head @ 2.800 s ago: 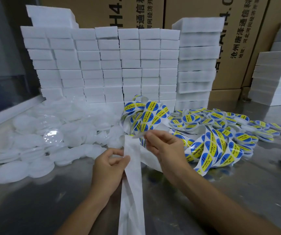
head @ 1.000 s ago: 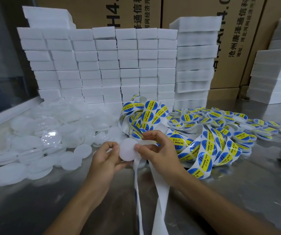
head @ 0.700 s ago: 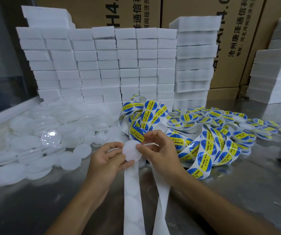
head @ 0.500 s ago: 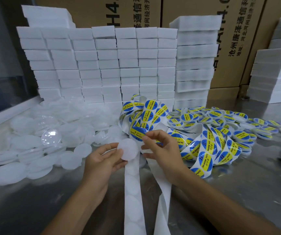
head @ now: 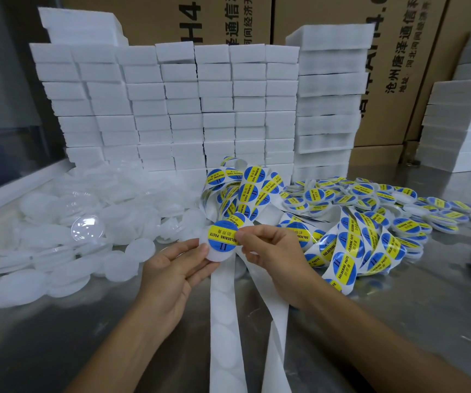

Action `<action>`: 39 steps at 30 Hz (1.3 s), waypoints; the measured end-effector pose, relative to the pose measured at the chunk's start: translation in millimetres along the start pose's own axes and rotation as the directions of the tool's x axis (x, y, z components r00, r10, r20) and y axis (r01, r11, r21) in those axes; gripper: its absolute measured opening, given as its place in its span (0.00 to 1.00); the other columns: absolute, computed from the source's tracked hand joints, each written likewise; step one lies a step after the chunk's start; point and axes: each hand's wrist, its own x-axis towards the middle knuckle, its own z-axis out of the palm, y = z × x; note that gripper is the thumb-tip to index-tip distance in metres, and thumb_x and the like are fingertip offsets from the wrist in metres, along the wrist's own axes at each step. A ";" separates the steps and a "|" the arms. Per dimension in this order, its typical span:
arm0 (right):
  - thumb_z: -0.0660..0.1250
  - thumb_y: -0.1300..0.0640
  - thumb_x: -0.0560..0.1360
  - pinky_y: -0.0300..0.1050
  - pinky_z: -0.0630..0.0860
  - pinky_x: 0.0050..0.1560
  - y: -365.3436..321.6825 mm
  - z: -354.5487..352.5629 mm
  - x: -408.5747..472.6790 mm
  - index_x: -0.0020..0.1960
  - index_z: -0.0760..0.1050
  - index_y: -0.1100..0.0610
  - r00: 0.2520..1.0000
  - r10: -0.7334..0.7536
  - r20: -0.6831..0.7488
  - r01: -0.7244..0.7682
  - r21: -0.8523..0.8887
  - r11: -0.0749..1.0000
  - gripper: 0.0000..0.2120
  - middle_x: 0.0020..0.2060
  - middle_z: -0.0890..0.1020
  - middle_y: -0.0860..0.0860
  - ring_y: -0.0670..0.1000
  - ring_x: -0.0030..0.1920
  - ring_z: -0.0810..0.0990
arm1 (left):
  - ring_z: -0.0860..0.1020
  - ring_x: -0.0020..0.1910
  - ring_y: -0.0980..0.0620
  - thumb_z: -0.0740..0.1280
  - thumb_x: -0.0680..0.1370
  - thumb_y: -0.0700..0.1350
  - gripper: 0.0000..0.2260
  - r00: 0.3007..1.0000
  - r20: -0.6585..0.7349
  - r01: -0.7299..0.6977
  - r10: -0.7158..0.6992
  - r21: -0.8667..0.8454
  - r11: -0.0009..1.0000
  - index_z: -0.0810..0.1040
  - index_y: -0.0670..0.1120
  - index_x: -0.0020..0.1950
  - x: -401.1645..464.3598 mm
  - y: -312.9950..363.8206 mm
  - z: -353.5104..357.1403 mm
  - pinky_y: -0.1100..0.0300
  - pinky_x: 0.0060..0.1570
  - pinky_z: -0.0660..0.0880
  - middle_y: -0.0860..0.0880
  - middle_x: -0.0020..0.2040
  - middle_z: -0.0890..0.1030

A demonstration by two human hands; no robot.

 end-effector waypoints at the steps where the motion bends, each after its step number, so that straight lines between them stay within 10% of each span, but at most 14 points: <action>1: 0.75 0.56 0.72 0.41 0.78 0.46 0.3 0.5 -0.5 0.40 0.86 0.52 1.000 -0.003 0.000 0.003 -0.007 1.000 0.02 0.41 0.87 0.51 0.43 0.38 0.81 | 0.85 0.43 0.44 0.72 0.66 0.36 0.13 1.000 0.011 -0.003 0.003 0.006 1.000 0.79 0.36 0.49 -0.6 0.5 0.3 0.59 0.36 0.81 0.39 0.45 0.85; 22: 0.74 0.60 0.73 0.30 0.76 0.39 7.7 0.8 -1.0 0.44 0.85 0.55 0.994 -0.102 0.045 0.104 -0.043 0.994 0.02 0.39 0.87 0.50 0.43 0.40 0.85 | 0.85 0.44 0.42 0.76 0.60 0.40 0.21 0.998 0.004 -0.068 0.068 0.095 0.993 0.78 0.35 0.50 -5.2 2.2 0.9 0.58 0.39 0.82 0.37 0.44 0.85; 29: 0.78 0.57 0.70 0.33 0.77 0.37 10.8 1.3 1.7 0.40 0.84 0.54 0.969 -0.239 -0.067 0.226 -0.162 0.960 0.03 0.34 0.86 0.47 0.43 0.35 0.84 | 0.85 0.41 0.42 0.76 0.60 0.41 0.09 0.980 0.073 -0.197 0.187 0.172 0.965 0.83 0.45 0.38 -12.1 1.0 6.8 0.58 0.41 0.82 0.38 0.41 0.85; 35: 0.75 0.56 0.73 0.49 0.83 0.44 16.7 4.8 2.0 0.55 0.83 0.55 0.952 -0.307 0.003 0.299 -0.246 0.922 0.12 0.42 0.85 0.48 0.46 0.40 0.84 | 0.85 0.39 0.45 0.74 0.61 0.37 0.10 0.980 0.112 -0.173 0.162 0.093 0.981 0.77 0.39 0.39 -13.7 -1.8 12.3 0.60 0.39 0.81 0.39 0.40 0.85; 39: 0.75 0.50 0.71 0.41 0.81 0.46 21.7 10.9 -0.3 0.61 0.81 0.55 0.956 -0.270 0.118 0.289 -0.202 0.936 0.20 0.45 0.84 0.44 0.46 0.43 0.85 | 0.85 0.43 0.44 0.75 0.62 0.38 0.11 0.980 0.129 -0.163 0.153 0.070 0.984 0.75 0.39 0.39 -14.3 -2.8 13.7 0.59 0.41 0.81 0.38 0.43 0.85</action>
